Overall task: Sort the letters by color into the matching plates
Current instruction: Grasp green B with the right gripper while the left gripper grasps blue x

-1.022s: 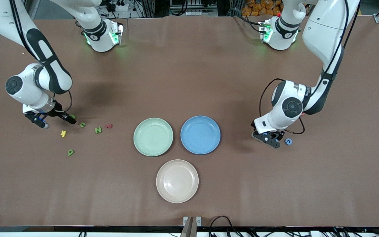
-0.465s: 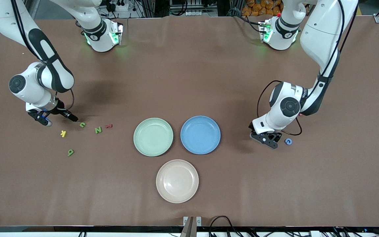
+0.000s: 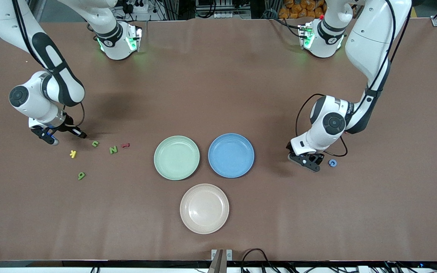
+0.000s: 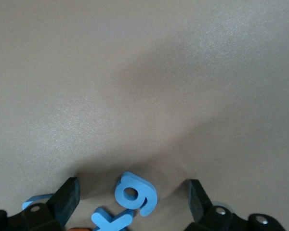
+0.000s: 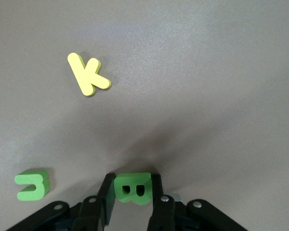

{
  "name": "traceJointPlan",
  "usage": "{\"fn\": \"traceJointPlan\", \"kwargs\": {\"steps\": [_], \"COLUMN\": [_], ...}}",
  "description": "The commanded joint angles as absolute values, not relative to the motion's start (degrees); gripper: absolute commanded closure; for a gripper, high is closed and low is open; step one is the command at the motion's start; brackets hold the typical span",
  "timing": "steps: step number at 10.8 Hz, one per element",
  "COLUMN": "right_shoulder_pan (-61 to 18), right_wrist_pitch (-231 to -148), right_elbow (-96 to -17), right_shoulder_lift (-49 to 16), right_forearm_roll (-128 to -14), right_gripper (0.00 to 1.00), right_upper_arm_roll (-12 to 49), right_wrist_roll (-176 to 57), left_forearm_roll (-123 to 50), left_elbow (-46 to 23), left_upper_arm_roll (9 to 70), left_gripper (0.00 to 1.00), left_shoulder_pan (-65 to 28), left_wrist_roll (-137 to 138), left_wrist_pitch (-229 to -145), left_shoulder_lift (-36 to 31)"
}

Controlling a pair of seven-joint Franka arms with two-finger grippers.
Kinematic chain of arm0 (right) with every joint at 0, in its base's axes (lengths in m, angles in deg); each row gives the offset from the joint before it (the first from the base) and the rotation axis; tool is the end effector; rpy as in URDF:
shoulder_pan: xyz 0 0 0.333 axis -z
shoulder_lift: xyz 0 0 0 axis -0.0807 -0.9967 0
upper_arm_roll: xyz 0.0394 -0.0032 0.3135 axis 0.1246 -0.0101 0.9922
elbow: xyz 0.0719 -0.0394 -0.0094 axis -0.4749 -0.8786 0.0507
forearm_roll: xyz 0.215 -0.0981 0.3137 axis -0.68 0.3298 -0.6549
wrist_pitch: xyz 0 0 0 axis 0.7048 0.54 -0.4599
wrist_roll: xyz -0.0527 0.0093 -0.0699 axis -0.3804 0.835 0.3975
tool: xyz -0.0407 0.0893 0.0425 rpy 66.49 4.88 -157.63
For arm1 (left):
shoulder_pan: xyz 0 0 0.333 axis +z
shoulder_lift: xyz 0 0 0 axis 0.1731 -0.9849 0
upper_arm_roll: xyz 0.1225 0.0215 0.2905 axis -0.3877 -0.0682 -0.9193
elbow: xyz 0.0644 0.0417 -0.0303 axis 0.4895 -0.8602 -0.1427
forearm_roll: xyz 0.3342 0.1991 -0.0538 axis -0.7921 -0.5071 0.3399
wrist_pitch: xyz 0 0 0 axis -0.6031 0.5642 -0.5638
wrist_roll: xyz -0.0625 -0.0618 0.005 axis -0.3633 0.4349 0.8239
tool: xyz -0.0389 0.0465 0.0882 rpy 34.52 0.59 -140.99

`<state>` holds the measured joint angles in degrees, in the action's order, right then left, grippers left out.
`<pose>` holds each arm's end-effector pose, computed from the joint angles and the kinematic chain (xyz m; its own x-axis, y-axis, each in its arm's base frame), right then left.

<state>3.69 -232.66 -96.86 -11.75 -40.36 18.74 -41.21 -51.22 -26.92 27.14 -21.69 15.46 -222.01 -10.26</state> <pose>0.4730 -0.1211 0.1733 0.8400 -0.5426 0.0038 -0.5424 -0.8399 -0.0157 0.5790 -0.1858 0.1667 0.8633 -0.5000 0.0685 -0.5008 -0.8655 -0.0054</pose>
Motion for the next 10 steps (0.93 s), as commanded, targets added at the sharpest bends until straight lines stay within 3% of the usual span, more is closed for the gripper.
{"fn": "traceJointPlan", "kwargs": {"steps": [1,5,10], "right_shoulder_pan": [4.1,3.5,-1.1], "right_wrist_pitch": [-233.6,-230.1,-220.5], "right_elbow": [-98.0,-95.9,-87.3], "right_shoulder_lift": [-11.4,-9.5,-9.3], "right_forearm_roll": [-41.6,-41.4,-38.1], "right_gripper": [0.87,0.87,0.86], "right_upper_arm_roll": [19.4,19.4,19.7], "right_wrist_roll": [-41.0,-41.8,-47.2], "left_forearm_roll": [-51.8,-52.2,-52.2], "left_elbow": [-27.3,-29.7,-32.7], "left_upper_arm_roll": [27.4,27.3,27.4], "left_gripper": [0.0,0.0,0.0], "left_shoulder_pan": [-21.4,-20.1,-19.5], "left_wrist_roll": [14.3,20.5,22.1], "left_wrist_pitch": [-222.6,-222.3,-222.3], "left_shoulder_lift": [-10.0,-8.6,-7.0]}}
